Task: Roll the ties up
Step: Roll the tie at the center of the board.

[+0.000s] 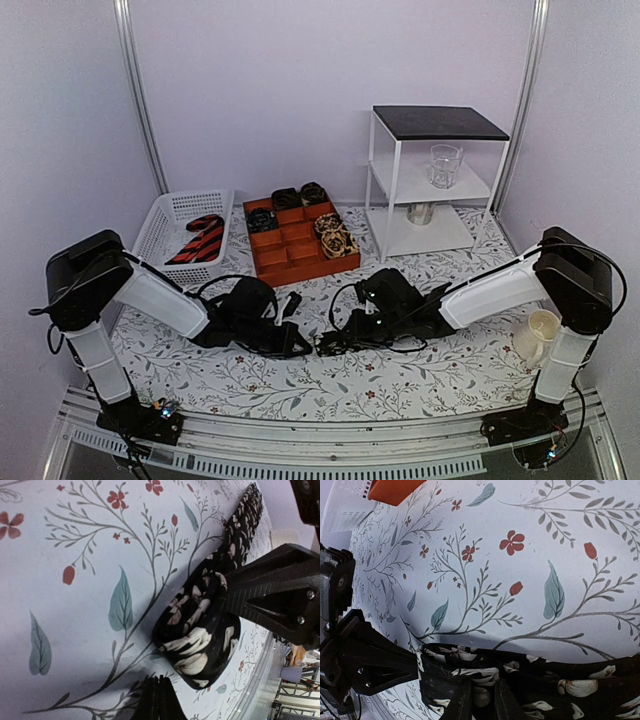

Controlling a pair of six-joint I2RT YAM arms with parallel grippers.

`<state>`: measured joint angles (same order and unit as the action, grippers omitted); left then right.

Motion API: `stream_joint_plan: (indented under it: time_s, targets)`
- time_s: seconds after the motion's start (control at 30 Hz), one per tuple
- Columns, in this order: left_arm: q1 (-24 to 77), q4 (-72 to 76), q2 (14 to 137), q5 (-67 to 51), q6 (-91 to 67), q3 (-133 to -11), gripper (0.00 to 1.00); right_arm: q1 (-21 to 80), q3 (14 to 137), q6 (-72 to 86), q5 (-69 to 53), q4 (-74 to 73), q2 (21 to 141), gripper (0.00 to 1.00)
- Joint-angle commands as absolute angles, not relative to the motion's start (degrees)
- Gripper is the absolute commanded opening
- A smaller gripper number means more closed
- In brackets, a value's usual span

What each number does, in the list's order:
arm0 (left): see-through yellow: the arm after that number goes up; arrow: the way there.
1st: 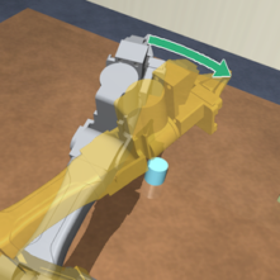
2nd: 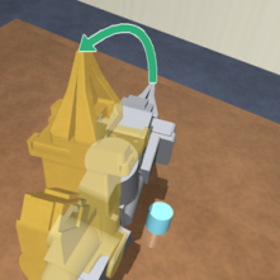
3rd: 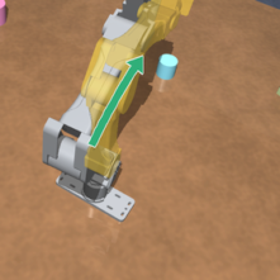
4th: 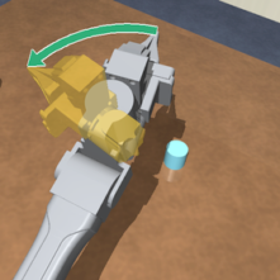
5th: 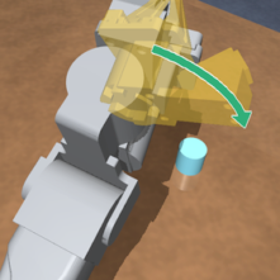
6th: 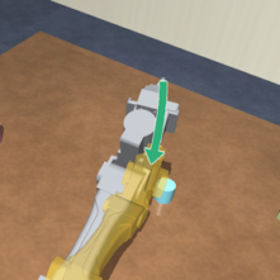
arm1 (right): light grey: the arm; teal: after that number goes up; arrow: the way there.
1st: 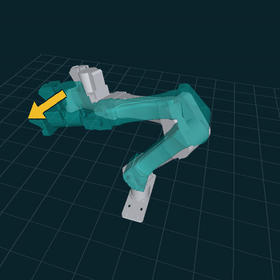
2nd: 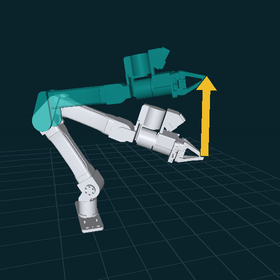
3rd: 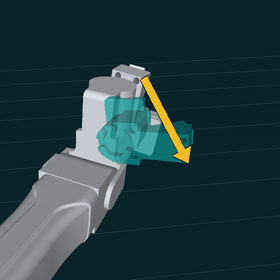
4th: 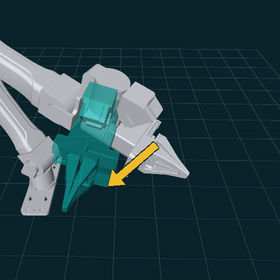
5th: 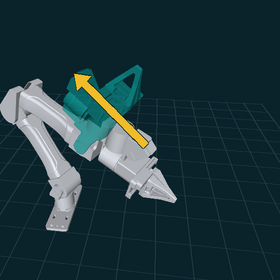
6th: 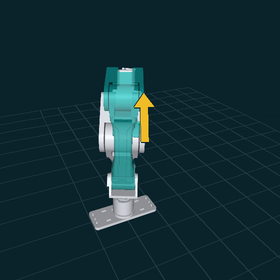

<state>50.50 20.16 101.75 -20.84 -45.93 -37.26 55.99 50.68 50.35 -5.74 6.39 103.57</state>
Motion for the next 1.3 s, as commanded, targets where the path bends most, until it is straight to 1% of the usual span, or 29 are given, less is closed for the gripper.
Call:
stream_joint_plan:
  time_s: [0.0,0.23,0.47,0.83,0.97,1.27]
  targets:
    - [50.5,24.3,104.6,-23.1,-47.6,-37.5,0.0,56.2,50.6,49.6,-3.9,5.3,104.6,0.17]
    - [50.5,28.3,105.4,-25.0,-50.0,-37.1,0.0,55.8,48.4,49.5,-4.4,7.3,103.7,0.17]
    - [50.7,27.8,107.2,-24.4,-51.1,-38.1,0.0,54.5,46.3,49.2,-5.6,9.8,103.2,0.17]
    - [51.0,24.2,109.8,-20.4,-50.5,-39.4,0.0,53.5,45.3,49.0,-6.7,11.6,102.7,0.17]
    - [51.0,25.5,110.5,-21.4,-49.8,-40.4,0.0,53.4,44.8,49.0,-6.8,11.9,102.4,0.17]
    - [51.1,32.7,106.3,-23.8,-48.6,-40.1,0.0,52.9,44.1,48.8,-6.4,12.3,100.9,0.18]
